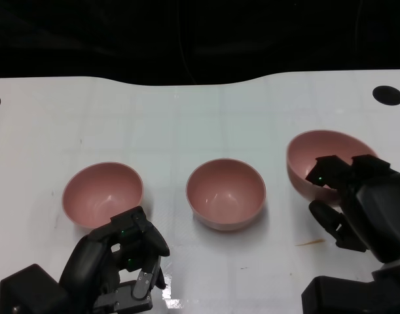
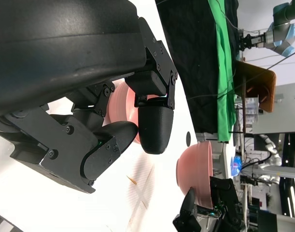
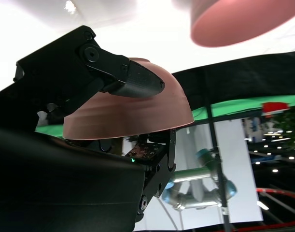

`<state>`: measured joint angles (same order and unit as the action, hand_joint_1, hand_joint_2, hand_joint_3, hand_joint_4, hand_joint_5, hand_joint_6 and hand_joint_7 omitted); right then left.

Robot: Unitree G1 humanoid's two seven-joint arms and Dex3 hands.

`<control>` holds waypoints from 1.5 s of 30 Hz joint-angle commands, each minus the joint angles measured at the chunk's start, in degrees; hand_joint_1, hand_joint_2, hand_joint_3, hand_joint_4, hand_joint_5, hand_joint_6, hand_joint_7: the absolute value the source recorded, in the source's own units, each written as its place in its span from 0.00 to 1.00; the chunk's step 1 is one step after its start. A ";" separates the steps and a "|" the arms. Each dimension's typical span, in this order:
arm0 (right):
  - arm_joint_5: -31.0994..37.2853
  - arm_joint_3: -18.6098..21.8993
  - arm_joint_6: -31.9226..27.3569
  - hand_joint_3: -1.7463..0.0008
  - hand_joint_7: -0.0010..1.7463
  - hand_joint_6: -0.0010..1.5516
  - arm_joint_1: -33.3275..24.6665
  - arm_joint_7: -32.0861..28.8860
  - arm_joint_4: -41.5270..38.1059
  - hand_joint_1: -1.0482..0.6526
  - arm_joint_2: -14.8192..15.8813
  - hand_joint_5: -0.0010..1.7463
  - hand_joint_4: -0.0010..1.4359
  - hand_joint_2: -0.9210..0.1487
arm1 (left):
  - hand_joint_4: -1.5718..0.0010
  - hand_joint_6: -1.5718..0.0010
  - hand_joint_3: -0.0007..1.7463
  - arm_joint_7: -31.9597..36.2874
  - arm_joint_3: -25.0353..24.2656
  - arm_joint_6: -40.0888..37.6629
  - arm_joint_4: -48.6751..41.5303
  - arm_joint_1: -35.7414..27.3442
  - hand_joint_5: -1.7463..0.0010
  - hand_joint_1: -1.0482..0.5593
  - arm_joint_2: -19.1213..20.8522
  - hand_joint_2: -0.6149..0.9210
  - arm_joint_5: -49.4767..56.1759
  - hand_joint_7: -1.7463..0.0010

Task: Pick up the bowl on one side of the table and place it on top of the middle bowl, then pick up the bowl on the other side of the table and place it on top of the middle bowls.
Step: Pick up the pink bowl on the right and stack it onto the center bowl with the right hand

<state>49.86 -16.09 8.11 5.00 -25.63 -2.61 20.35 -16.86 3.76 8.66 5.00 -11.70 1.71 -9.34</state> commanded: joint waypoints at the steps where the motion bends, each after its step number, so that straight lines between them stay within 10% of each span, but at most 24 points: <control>1: -1.61 -0.29 1.43 0.16 0.95 0.51 2.13 1.07 1.31 0.52 -1.14 1.00 0.69 0.65 | 0.50 0.56 0.70 0.27 -0.22 0.40 0.15 -0.09 0.00 0.59 0.41 0.73 0.11 0.14; 18: -3.29 -4.37 6.39 0.19 1.00 0.48 9.75 3.68 -4.65 0.53 -6.07 1.00 0.69 0.62 | 0.50 0.56 0.71 0.89 -0.06 0.36 0.40 -0.25 0.00 0.59 0.40 0.73 0.99 0.14; 27: -3.76 -7.22 8.49 0.26 0.84 0.55 14.06 5.16 -11.23 0.55 -8.03 1.00 0.68 0.63 | 0.50 0.56 0.71 0.72 0.01 0.19 0.43 -0.23 0.00 0.59 0.34 0.73 0.77 0.14; 45: 3.46 -14.85 8.83 0.22 1.00 0.48 21.78 0.57 -25.97 0.52 -8.65 1.00 0.68 0.65 | 0.50 0.56 0.72 0.96 0.40 0.04 0.98 -0.68 0.00 0.59 -0.04 0.73 0.67 0.14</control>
<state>52.99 -30.41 17.09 25.34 -24.03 -27.63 11.37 -16.38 4.38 8.67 5.41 -11.93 1.36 -8.62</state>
